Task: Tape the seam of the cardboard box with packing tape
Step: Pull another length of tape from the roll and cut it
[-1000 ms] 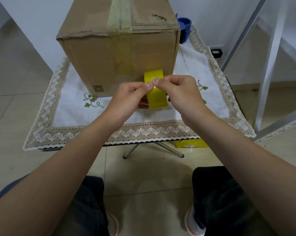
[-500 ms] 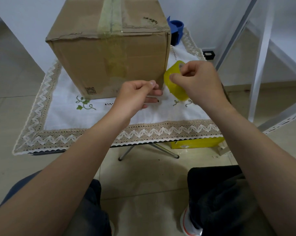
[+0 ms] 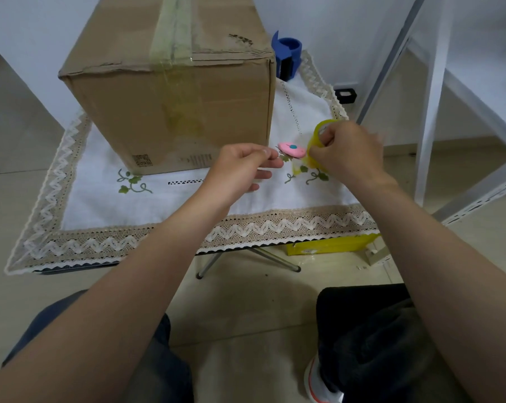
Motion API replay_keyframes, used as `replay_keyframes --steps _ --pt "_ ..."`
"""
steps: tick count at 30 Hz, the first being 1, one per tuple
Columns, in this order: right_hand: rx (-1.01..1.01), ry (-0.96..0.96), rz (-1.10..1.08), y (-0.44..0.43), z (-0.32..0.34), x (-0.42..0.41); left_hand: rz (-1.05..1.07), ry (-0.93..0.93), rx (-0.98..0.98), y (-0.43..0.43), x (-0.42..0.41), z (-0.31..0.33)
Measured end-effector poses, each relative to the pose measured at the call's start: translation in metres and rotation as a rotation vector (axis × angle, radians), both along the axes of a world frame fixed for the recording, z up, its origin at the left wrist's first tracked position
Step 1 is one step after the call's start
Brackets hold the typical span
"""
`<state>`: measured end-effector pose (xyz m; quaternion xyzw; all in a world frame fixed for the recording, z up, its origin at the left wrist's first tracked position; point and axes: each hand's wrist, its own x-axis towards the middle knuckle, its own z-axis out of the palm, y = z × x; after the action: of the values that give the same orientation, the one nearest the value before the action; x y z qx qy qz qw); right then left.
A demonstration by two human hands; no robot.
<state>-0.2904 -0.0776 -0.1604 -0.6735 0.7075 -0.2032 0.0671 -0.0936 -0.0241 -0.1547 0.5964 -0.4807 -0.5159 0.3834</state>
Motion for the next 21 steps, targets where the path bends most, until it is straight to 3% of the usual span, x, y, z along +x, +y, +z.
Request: replay_keyframes --steps 13,21 --pt "0.017 0.181 -0.037 -0.005 -0.002 0.001 -0.105 -0.099 0.097 -0.001 0.002 -0.008" --pt "-0.084 0.213 0.216 -0.006 0.007 0.015 -0.007 -0.022 0.033 0.001 0.023 0.005"
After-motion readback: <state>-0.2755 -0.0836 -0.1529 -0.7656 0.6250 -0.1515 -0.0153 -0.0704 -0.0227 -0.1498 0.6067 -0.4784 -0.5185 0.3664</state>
